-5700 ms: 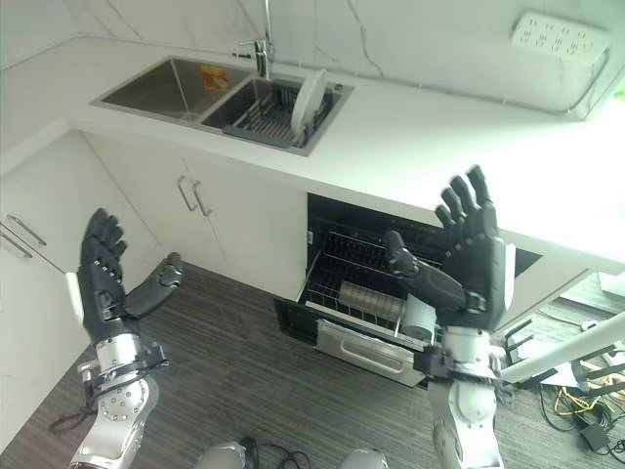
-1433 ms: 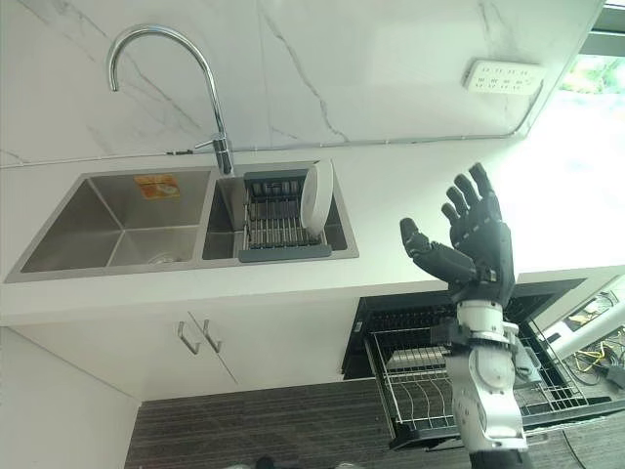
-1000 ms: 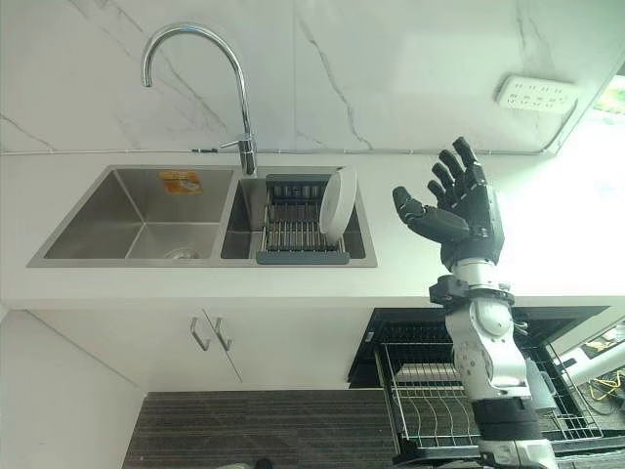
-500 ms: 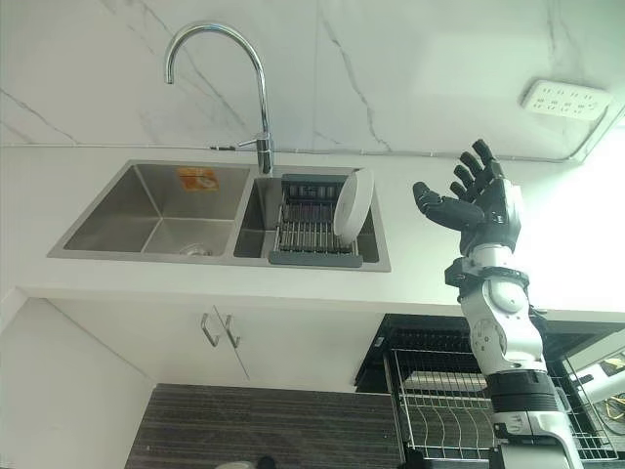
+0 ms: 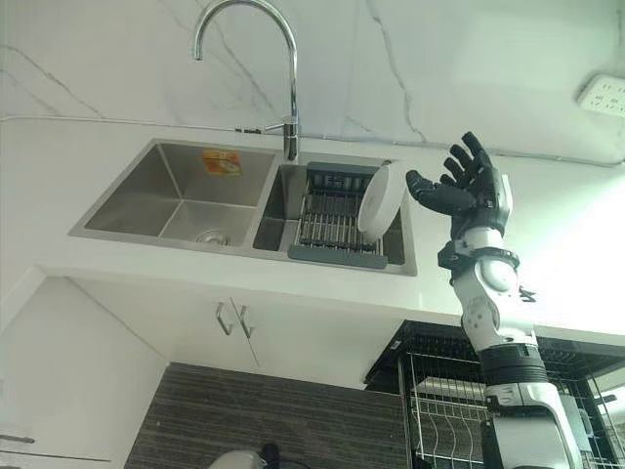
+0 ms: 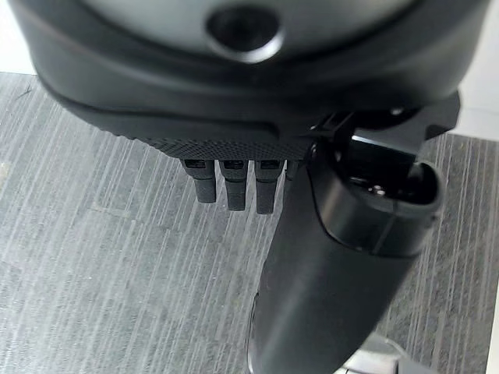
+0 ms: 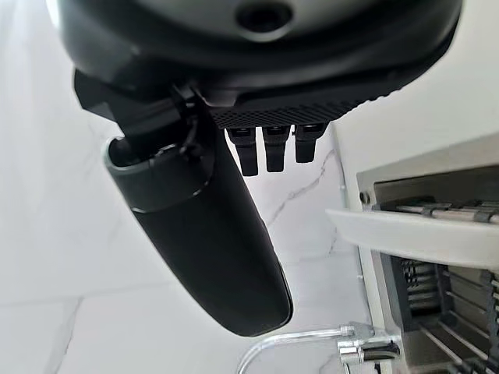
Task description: Place the dishes in the dishwasher.
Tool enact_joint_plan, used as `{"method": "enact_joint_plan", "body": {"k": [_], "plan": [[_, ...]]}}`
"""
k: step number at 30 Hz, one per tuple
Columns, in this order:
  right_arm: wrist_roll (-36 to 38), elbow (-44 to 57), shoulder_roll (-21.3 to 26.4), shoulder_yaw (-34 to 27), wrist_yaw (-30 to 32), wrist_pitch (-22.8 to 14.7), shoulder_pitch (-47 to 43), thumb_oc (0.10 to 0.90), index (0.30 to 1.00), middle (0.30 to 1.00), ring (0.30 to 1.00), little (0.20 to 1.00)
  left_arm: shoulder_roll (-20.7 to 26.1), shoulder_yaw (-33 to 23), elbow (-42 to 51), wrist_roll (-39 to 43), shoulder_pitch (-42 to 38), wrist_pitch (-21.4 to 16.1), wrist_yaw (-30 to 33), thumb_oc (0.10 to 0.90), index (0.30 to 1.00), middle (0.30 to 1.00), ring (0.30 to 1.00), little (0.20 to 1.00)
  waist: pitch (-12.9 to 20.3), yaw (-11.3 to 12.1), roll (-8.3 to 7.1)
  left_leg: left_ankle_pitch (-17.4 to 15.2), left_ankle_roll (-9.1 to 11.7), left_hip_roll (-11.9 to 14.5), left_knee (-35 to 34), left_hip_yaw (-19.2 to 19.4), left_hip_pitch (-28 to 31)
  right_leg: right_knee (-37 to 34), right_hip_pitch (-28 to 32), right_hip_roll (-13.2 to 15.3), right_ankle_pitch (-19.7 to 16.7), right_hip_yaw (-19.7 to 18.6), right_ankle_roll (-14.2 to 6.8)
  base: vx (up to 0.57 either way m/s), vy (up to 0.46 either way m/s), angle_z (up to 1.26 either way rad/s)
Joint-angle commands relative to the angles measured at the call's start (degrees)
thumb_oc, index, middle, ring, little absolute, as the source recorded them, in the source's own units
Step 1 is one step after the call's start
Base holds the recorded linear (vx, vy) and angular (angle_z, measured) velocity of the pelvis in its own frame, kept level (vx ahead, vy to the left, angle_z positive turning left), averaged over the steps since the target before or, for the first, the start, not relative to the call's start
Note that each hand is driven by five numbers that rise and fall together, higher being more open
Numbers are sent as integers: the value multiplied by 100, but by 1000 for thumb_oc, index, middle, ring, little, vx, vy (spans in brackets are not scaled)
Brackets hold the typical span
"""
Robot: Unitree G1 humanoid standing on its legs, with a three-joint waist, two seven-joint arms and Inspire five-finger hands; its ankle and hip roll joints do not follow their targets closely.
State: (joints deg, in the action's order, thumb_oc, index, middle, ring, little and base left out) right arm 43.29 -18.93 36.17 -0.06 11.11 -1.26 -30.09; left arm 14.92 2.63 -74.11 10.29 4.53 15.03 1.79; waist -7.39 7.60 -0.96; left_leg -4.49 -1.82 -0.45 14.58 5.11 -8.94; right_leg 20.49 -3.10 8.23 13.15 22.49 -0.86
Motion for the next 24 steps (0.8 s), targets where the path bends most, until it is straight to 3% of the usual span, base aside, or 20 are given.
{"method": "enact_joint_plan", "body": {"k": [1, 6, 24], "plan": [[-144, 33, 239, -103, 53, -456, -830, 800, 900, 900, 900, 900, 317, 288, -211, -165, 188, 163, 18, 800, 900, 900, 900, 900, 233, 42, -69, -888, 406, 251, 261, 121, 123, -330, 206, 185, 76, -94, -579, 16, 20, 7], [-314, -38, 265, 32, 321, -240, -964, 800, 900, 900, 900, 900, 213, 509, 80, -88, 212, 371, 214, 800, 900, 900, 900, 900, 206, 114, -61, -869, 419, 231, 261, 76, 129, -330, 228, 185, 73, -87, -579, 11, 10, 7], [-585, -852, 334, -48, 508, -582, -948, 800, 900, 900, 900, 900, 134, 627, 78, 125, 137, 379, 375, 800, 900, 900, 900, 900, 132, 190, -89, -872, 425, 234, 261, 44, 94, -330, 226, 184, 81, -99, -595, 2, 0, 0]]}}
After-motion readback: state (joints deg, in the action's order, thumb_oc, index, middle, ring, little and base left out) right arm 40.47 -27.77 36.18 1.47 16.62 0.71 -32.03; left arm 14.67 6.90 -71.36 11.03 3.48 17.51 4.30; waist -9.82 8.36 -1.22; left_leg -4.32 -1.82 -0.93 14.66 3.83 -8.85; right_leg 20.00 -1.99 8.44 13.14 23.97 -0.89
